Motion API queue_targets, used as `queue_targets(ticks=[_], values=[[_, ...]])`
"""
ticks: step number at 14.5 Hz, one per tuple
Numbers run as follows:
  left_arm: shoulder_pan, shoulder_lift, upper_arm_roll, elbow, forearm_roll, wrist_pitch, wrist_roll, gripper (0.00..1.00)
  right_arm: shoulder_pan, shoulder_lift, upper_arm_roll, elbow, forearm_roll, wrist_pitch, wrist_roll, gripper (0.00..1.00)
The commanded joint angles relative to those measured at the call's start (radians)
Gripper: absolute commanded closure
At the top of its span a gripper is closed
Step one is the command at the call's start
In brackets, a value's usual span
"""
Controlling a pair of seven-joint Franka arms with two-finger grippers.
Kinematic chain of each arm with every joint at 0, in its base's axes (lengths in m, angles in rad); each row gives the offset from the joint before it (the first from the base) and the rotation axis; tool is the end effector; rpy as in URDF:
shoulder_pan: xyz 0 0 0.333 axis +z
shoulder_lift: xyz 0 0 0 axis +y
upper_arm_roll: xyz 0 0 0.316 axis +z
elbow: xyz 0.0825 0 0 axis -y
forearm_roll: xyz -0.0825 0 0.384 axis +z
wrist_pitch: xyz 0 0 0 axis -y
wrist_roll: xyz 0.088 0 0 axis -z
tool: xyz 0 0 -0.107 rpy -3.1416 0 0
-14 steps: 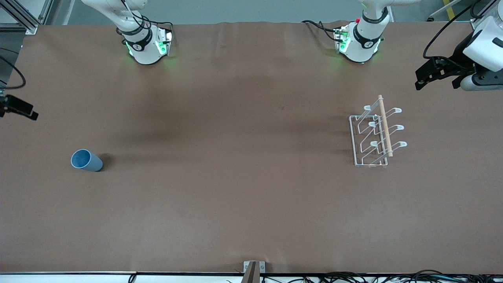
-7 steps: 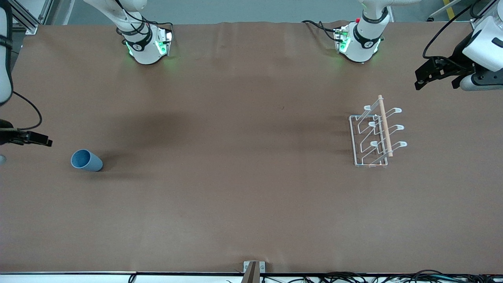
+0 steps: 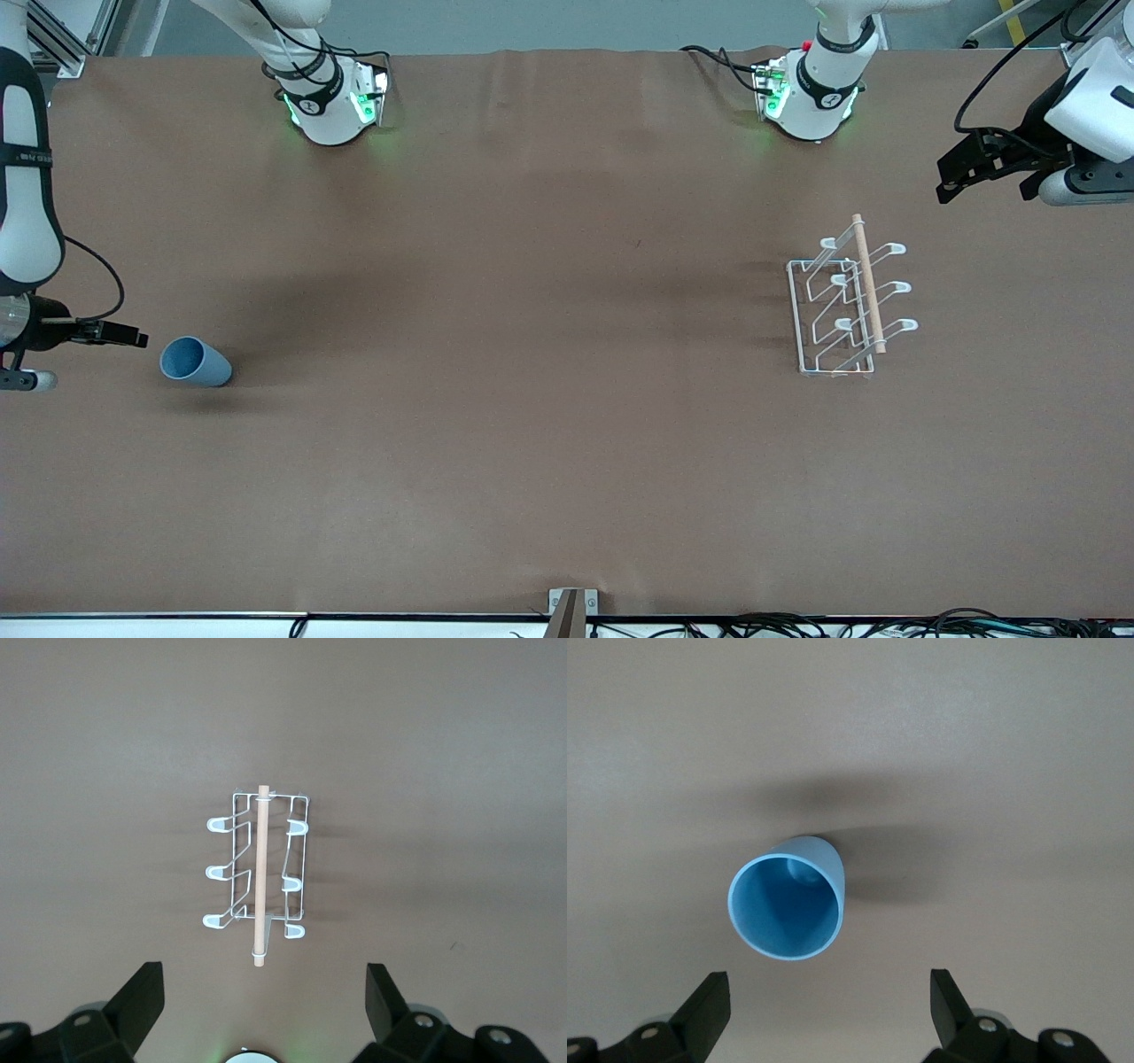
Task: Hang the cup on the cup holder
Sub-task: 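Move the right gripper down to the light blue cup, then close the right gripper on the blue cup's rim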
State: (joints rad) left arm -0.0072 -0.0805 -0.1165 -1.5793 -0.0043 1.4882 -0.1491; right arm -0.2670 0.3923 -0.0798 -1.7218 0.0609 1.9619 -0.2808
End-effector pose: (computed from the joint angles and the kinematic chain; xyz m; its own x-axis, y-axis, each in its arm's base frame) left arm 0.5165 -0.0676 0.6563 0.9996 0.0255 -0.0103 0.0255 -0.9997 -0.0067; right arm 0.6039 -0.2095 0.3471 0.9868 -0.0844 -0.1384 -0.0938 -0.9936 -0.0625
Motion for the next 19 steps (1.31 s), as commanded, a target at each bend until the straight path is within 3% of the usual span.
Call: queue_targets(ticks=[1, 12, 14, 19], values=[[0.004, 0.01, -0.003, 0.024, 0.013, -0.019, 0.009, 0.0, -0.021, 0.035, 0.012, -0.007, 0.019, 0.026, -0.017, 0.04], [0.004, 0.008, -0.003, 0.022, 0.01, -0.019, 0.011, 0.0, -0.026, 0.16, 0.014, -0.007, 0.053, 0.121, -0.018, 0.23], [0.003, 0.008, -0.003, 0.022, 0.009, -0.02, 0.011, 0.0, -0.026, 0.164, 0.014, -0.007, 0.053, 0.146, -0.017, 0.32], [0.009, 0.01, 0.0, 0.024, 0.006, -0.045, 0.014, 0.0, -0.017, 0.177, 0.017, -0.007, 0.054, 0.137, -0.012, 0.89]])
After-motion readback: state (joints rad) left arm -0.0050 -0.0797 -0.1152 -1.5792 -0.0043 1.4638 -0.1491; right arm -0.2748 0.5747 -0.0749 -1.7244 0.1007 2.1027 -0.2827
